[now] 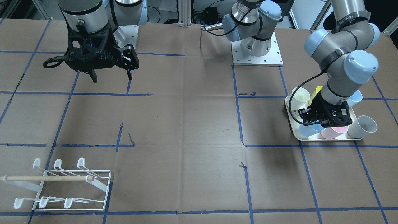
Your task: Transfer IKEA cup to right arm and place on rack
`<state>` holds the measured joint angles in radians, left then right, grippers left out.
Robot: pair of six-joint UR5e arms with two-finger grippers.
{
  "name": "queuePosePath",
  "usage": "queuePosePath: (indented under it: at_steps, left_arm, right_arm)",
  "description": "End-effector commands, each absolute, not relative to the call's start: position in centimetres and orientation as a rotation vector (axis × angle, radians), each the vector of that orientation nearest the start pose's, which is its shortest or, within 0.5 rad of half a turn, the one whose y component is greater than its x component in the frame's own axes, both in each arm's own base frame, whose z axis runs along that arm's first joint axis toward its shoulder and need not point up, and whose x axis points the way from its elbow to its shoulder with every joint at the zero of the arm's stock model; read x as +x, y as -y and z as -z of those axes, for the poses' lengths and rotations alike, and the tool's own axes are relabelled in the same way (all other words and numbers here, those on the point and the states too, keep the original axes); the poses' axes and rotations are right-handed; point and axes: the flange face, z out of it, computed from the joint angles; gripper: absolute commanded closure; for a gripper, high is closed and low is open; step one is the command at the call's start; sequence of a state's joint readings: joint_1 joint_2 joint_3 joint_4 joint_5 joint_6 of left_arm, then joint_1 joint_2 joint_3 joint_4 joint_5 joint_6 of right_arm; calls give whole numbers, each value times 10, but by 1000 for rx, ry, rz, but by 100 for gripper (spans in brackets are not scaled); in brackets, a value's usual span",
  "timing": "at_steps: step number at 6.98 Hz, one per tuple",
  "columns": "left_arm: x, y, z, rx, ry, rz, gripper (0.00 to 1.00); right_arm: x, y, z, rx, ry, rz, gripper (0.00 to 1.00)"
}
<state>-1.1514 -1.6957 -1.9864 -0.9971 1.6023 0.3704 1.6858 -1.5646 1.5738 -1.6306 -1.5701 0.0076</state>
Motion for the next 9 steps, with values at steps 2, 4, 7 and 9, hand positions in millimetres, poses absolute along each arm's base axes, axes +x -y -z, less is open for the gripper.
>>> queuePosePath:
  at_steps: [2, 4, 7, 9]
  left_arm:
    - [91, 533, -400, -67, -3118, -33, 100]
    - [89, 549, -450, -41, -3130, -13, 100]
    - [59, 571, -462, 106, -3344, 345, 100]
    - [33, 582, -472, 203, -3466, 613, 100]
  right_arm:
    - [190, 481, -489, -168, -3133, 79, 0]
    - [190, 481, -489, -168, -3133, 79, 0]
    - [190, 480, -490, -168, -3131, 84, 0]
    - [195, 482, -493, -168, -3096, 106, 0]
